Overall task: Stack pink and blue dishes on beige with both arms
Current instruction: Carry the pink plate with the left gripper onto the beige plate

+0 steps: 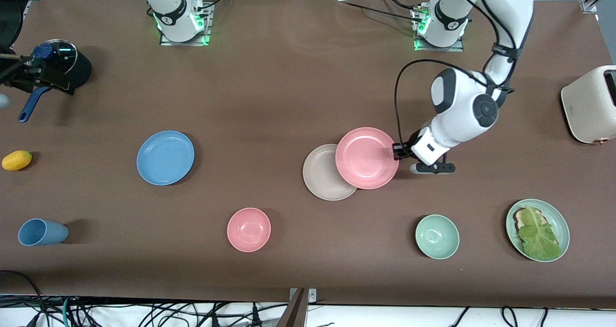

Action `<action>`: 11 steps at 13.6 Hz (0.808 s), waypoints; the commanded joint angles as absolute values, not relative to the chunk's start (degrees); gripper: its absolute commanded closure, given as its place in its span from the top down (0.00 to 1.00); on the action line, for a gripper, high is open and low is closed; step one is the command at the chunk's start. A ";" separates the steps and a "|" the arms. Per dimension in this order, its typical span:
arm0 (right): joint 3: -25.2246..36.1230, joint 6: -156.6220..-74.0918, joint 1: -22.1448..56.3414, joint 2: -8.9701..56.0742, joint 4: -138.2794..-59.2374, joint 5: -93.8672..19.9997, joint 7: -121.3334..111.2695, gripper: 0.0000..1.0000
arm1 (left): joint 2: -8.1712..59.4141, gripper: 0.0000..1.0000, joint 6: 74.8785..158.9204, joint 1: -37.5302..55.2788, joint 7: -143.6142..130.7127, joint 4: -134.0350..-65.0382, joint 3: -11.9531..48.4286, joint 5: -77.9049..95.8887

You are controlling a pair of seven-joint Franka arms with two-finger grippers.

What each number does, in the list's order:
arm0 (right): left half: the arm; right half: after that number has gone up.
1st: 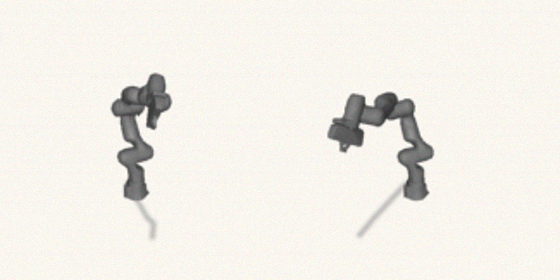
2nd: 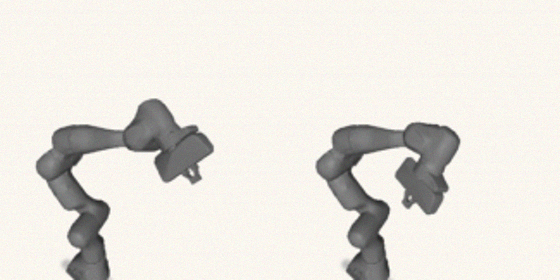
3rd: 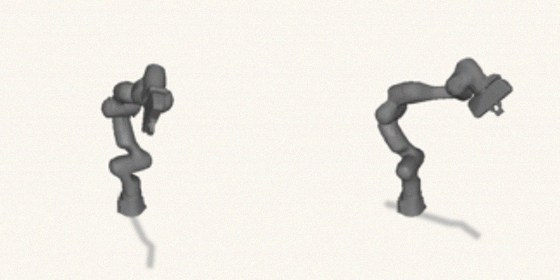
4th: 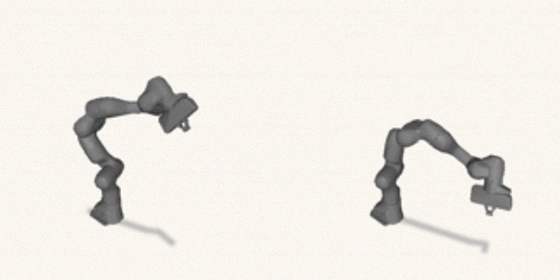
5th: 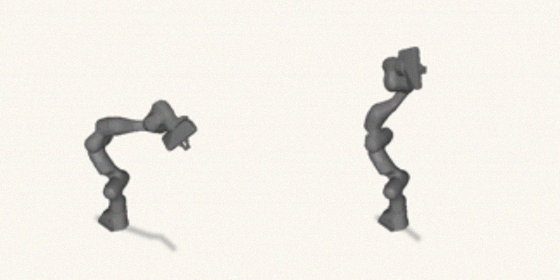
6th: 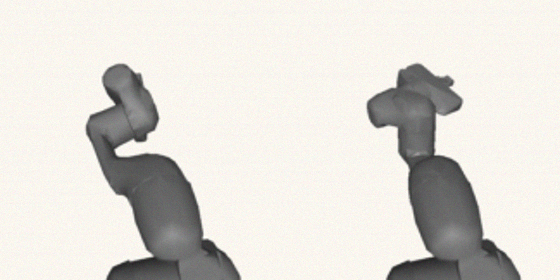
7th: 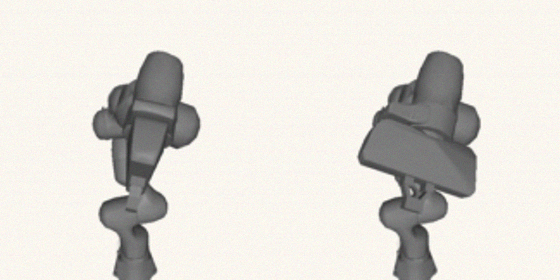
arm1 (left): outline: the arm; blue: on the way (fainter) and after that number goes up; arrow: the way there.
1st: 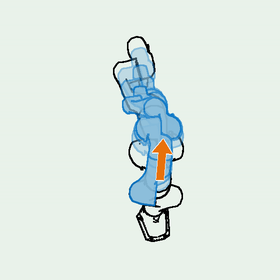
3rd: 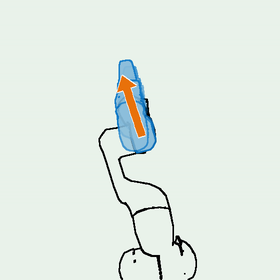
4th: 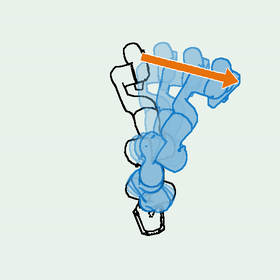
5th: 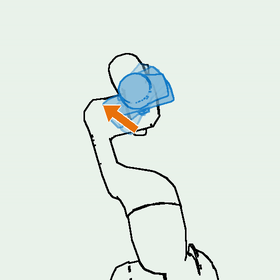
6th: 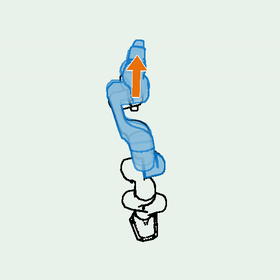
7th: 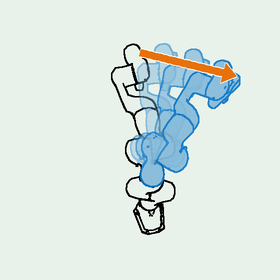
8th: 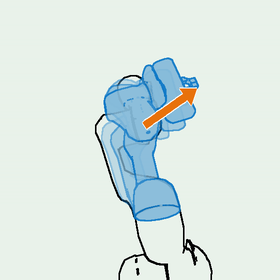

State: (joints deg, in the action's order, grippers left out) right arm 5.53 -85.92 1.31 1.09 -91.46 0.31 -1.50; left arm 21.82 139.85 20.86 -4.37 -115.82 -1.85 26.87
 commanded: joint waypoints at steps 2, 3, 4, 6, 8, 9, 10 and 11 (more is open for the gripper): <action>5.45 -85.08 0.70 1.41 -90.62 0.88 -2.11 1.00 | 26.36 0.00 143.69 25.39 -11.67 -113.12 -2.46 25.14; 5.45 -84.99 0.70 1.41 -90.62 0.88 -2.11 1.00 | 27.15 0.00 144.75 27.05 -14.04 -113.03 -2.55 25.14; 5.54 -84.90 0.62 1.32 -90.62 0.79 -2.20 1.00 | 28.12 0.00 145.54 28.38 -16.24 -112.24 -2.55 25.14; 5.54 -84.90 0.70 1.32 -90.96 0.88 -2.11 1.00 | 29.96 0.00 145.81 29.79 -18.97 -110.49 -2.64 25.14; 5.54 -85.17 0.62 1.32 -90.88 0.79 -2.11 1.00 | 30.85 0.00 145.99 30.84 -20.47 -110.13 -2.72 25.14; 5.54 -85.08 0.70 1.32 -90.88 0.88 -2.11 1.00 | 30.94 0.00 146.51 30.85 -20.48 -110.13 -2.72 25.14; 5.45 -84.99 0.70 1.32 -90.88 0.88 -1.94 1.00 | 30.94 0.00 146.60 30.85 -20.48 -110.13 -2.81 24.70; 5.45 -84.99 0.70 1.32 -90.97 0.88 -1.85 1.00 | 30.94 0.00 146.60 30.85 -20.57 -110.13 -2.81 24.26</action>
State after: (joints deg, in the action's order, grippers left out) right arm 5.81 -85.79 1.13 1.19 -91.48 0.31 -1.50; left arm 30.33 146.39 30.36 -18.81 -111.50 -2.03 26.78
